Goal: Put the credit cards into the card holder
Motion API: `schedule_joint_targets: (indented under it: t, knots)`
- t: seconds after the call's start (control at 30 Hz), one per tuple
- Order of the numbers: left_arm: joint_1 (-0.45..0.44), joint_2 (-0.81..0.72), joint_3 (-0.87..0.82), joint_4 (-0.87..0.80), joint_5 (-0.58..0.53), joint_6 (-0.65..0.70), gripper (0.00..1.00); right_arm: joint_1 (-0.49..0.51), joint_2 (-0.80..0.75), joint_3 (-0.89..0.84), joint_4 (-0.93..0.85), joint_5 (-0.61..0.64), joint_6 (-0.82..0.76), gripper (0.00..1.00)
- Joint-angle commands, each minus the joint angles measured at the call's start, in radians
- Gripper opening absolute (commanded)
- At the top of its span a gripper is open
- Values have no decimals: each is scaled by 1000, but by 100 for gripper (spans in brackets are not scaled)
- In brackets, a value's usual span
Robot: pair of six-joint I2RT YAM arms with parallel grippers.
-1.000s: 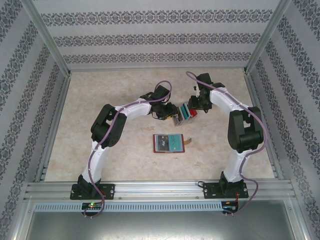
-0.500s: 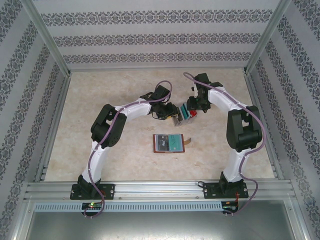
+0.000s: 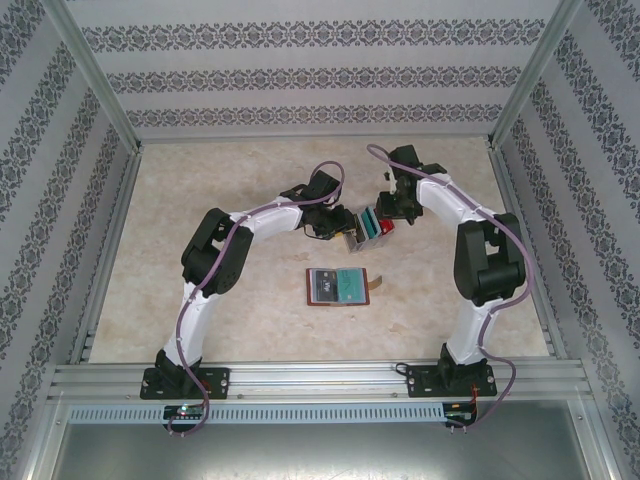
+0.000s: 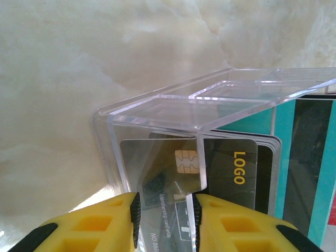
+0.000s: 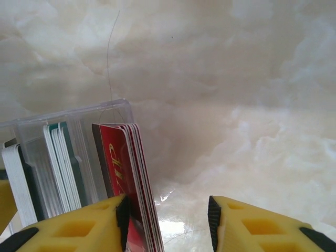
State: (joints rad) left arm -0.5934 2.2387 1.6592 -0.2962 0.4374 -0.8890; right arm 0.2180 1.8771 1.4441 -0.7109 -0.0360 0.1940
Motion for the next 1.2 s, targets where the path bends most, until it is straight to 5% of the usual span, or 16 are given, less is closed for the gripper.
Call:
schedule_joint_targets:
  t: [0.0,0.47,0.83,1.17]
  knots:
    - [12,3,-41,-86,-34,24,34,-8,-42,-1,-4,12,-1,44]
    - [12,-3,-46,-70,-26,15,33,-8,0,28,-15,-85,-7,45]
    - [11,-4,-50,-67,-21,13,34,-8,74,35,-18,-51,-7,45]
    - [12,-8,-50,-73,-26,18,33,-14,-17,10,-1,65,-13,43]
